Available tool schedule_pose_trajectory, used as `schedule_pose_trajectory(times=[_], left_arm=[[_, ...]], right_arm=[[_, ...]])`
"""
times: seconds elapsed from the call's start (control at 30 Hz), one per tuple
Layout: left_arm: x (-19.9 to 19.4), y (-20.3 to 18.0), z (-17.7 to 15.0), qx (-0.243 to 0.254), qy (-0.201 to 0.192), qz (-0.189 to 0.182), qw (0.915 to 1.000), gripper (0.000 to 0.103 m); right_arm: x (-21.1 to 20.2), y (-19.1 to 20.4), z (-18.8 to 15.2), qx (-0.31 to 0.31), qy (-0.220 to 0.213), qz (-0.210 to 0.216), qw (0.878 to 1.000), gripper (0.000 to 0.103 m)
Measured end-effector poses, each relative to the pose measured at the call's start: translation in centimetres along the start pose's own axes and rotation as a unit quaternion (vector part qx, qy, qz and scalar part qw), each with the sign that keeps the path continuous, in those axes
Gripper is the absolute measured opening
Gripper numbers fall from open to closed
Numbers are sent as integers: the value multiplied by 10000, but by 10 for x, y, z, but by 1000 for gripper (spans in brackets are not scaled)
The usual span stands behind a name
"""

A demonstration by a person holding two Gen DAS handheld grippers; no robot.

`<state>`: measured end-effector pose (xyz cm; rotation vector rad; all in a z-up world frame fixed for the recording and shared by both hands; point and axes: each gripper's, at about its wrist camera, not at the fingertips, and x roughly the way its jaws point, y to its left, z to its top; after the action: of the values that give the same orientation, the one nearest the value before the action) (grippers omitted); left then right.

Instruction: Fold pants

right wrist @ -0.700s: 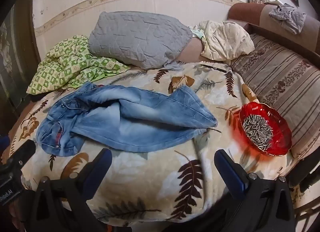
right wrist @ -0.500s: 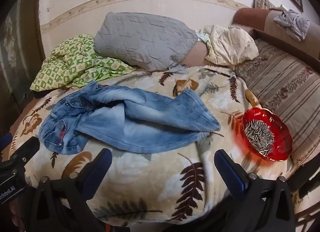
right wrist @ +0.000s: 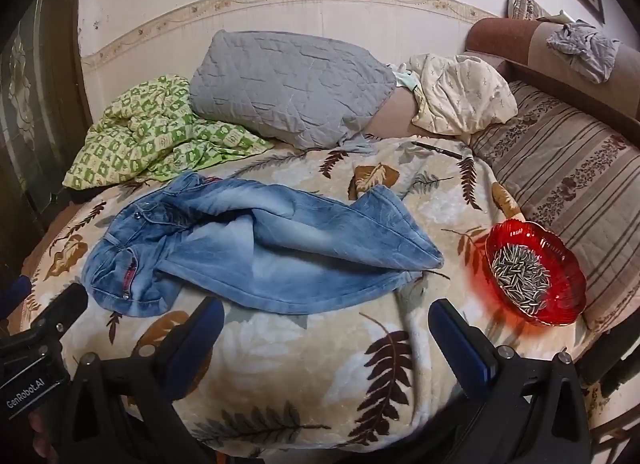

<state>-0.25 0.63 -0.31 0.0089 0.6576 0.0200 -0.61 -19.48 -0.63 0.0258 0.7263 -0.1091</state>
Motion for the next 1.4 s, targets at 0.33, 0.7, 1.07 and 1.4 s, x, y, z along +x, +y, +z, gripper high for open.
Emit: schedule_pose_trajectory(times=[0.33, 0.7, 1.07, 1.4], left_arm=[[2, 1, -3, -41, 15, -12, 10000, 103], [4, 3, -5, -86, 39, 4, 10000, 103], [4, 7, -4, -143, 101, -7, 9998, 103], [5, 6, -4, -125, 134, -47, 9998, 103]], right_arm=[[0, 5, 1, -84, 31, 16, 10000, 103], [1, 5, -1, -88, 50, 30, 9999, 103], [2, 8, -2, -99, 84, 29, 9999, 103], [3, 8, -3, -107, 108, 21, 9999, 103]])
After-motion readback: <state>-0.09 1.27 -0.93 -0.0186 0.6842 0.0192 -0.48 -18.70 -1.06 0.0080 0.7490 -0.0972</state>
